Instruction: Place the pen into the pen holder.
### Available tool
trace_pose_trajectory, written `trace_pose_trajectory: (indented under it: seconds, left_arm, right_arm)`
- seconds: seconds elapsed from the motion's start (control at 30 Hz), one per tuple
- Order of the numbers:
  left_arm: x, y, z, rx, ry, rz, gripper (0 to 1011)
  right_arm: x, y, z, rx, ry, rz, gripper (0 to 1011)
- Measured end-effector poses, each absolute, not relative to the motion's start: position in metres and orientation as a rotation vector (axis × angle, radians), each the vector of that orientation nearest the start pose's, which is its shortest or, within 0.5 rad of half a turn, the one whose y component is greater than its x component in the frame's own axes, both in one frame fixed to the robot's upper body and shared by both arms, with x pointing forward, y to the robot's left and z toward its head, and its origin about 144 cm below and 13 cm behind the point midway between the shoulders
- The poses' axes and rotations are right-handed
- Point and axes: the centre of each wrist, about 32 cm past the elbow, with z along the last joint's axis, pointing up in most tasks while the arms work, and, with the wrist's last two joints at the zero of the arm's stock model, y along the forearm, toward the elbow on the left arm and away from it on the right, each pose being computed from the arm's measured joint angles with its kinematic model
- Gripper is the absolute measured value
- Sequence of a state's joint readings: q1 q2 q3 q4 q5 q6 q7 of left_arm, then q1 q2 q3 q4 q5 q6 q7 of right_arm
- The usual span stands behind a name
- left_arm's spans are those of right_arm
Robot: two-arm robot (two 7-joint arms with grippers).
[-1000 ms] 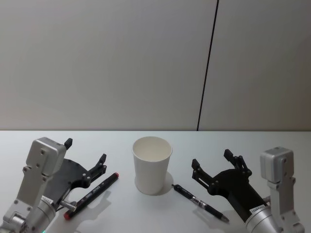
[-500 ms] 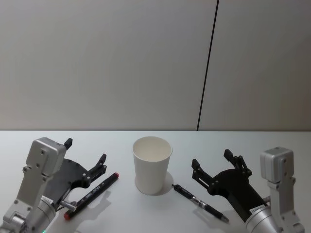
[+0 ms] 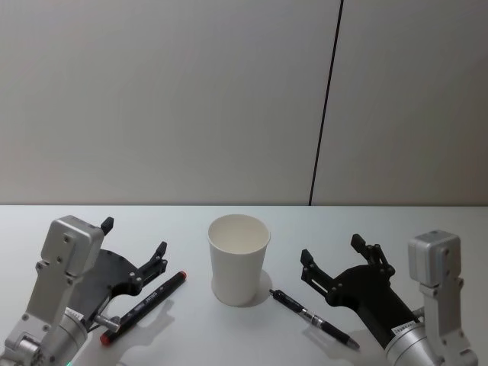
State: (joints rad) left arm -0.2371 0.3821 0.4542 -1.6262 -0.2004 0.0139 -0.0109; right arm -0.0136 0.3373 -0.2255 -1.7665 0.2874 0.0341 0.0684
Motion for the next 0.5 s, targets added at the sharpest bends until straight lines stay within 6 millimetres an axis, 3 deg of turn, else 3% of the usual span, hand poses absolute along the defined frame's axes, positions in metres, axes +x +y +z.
trace_pose_trajectory:
  seconds: [0.5]
  left_arm:
    - [0.492,0.198,1.204,0.061,-0.268,1.124,1003]
  right_arm:
    - [0.454,-0.262,1.195,-0.054,-0.090,-1.137,1001]
